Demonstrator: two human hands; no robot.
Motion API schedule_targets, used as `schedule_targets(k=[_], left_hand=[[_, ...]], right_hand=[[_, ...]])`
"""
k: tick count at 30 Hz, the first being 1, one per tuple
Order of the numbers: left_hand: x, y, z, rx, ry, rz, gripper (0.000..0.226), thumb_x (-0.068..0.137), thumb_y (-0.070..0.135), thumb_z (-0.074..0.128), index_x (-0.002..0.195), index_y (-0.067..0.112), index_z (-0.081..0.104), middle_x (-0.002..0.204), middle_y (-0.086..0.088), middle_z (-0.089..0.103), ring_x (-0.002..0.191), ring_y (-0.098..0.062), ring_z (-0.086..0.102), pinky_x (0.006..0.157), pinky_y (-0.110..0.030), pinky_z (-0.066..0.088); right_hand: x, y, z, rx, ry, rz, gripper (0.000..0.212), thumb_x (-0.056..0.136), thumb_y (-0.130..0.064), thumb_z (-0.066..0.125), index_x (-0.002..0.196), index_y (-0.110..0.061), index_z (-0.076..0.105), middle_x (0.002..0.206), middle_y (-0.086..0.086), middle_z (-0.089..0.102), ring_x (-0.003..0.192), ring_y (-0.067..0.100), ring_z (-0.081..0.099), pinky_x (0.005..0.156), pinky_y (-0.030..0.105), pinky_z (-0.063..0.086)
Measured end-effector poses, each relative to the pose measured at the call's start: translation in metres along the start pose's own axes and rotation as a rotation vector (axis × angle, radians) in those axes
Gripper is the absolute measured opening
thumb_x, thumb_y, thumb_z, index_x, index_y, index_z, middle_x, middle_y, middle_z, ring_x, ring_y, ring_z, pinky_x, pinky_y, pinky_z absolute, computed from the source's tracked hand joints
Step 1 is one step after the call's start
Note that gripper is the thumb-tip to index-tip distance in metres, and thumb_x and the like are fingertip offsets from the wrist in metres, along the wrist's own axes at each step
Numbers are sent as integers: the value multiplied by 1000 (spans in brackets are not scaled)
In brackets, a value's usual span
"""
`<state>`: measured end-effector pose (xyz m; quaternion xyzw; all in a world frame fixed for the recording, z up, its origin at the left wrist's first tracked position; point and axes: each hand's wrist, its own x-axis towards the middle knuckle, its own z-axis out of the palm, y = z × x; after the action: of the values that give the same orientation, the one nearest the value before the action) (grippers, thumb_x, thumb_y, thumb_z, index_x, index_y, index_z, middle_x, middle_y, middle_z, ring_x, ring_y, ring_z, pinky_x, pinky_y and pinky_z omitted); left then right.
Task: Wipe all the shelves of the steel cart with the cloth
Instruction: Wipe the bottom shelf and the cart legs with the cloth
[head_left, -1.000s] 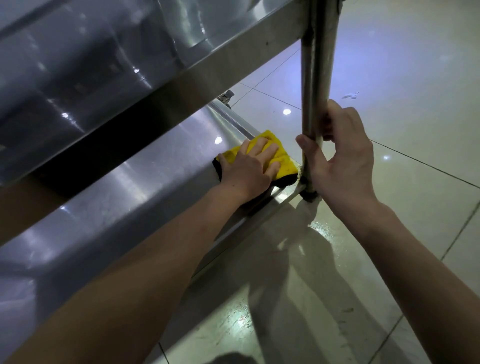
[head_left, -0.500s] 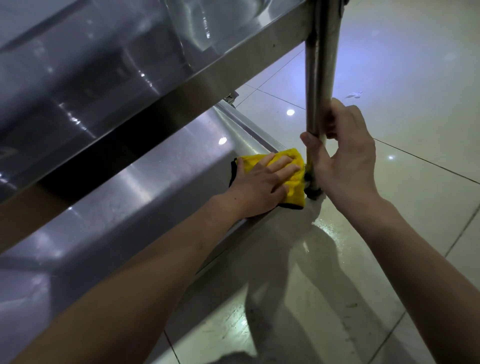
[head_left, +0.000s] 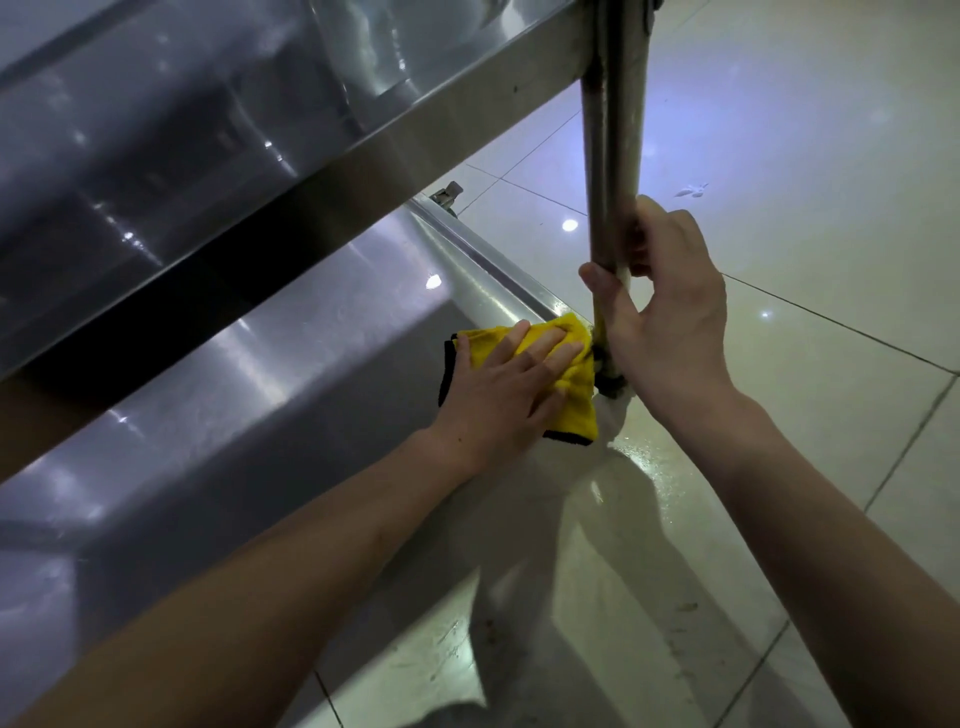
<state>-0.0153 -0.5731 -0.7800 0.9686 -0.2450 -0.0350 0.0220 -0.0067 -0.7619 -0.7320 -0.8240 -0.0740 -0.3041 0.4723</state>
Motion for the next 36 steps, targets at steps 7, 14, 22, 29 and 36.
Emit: schedule_targets(k=[7, 14, 22, 29, 36], left_hand=[[45, 16, -8, -77, -27, -178, 53, 106, 40, 25, 157, 47, 15, 168, 21, 5, 157, -17, 1, 110, -80, 5], [33, 11, -7, -52, -27, -108, 52, 105, 46, 21, 157, 44, 16, 169, 17, 5, 157, -19, 0, 110, -80, 5], [-6, -3, -4, 13, -39, -12, 55, 103, 53, 17, 156, 42, 22, 168, 17, 12, 157, -17, 2, 110, -79, 10], [-61, -24, -10, 87, -123, 47, 60, 101, 59, 12, 159, 43, 11, 169, 17, 8, 157, -15, 1, 114, -73, 13], [-121, -57, -10, 61, -89, 158, 58, 106, 53, 26, 161, 36, 19, 168, 15, 15, 157, -13, 4, 118, -64, 13]], right_hand=[[2, 2, 2, 3, 16, 8, 46, 95, -20, 72, 136, -7, 58, 108, 8, 58, 93, 19, 61, 79, 45, 54], [-1, 0, 1, -15, 4, -7, 46, 96, -21, 71, 137, -5, 57, 109, 10, 58, 93, 23, 61, 79, 45, 53], [-1, -2, 0, -35, -8, -4, 44, 97, -19, 70, 137, -4, 57, 109, 10, 58, 92, 21, 59, 79, 33, 49], [-3, -5, -1, -5, -15, 18, 44, 97, -18, 69, 138, -6, 57, 110, 10, 58, 94, 20, 59, 82, 36, 51], [-4, -8, 0, 12, 6, 41, 43, 95, -14, 70, 137, -7, 58, 108, 7, 57, 91, 9, 53, 84, 24, 48]])
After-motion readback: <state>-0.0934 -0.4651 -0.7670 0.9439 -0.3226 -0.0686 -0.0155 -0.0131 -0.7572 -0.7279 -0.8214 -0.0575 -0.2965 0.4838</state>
